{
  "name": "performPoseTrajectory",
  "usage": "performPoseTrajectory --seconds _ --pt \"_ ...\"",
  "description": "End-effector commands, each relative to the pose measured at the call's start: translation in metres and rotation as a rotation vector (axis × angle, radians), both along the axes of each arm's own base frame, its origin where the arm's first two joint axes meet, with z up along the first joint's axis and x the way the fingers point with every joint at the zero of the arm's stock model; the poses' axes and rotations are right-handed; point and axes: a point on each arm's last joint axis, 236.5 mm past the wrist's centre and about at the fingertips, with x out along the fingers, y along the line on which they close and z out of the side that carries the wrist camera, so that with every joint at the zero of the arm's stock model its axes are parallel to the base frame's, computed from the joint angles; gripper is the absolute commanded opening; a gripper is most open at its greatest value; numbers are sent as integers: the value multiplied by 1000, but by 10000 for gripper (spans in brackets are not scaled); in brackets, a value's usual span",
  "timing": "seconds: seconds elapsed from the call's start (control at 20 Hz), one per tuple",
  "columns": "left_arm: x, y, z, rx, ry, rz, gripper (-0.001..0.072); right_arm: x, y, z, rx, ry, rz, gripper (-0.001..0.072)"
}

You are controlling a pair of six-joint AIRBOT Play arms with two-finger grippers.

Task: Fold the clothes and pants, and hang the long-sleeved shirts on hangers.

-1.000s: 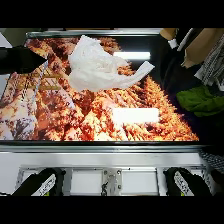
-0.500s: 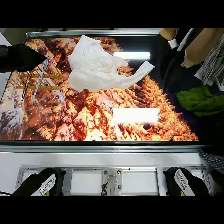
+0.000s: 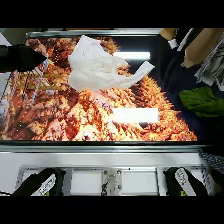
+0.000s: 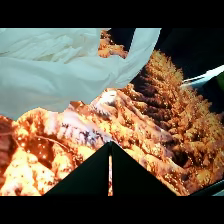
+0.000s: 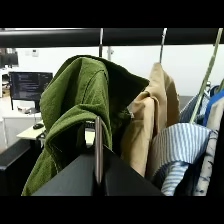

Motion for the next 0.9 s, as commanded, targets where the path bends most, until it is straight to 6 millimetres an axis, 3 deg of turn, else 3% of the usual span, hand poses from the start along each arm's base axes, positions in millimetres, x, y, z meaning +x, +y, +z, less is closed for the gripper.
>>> performPoseTrajectory --seconds 0.0,0.4,0.7,0.85 --pt "-1 0 -2 2 9 -3 16 -4 -11 -11 42 -12 -19 10" --pt "-5 1 -7 15 31 -8 16 -9 -22 -13 48 -41 -35 10" --pt "-7 1 -9 18 43 -13 16 -4 -38 -39 133 -27 -63 11" --pt "-8 0 -10 20 49 -16 16 -1 -38 -41 141 -27 -52 19"
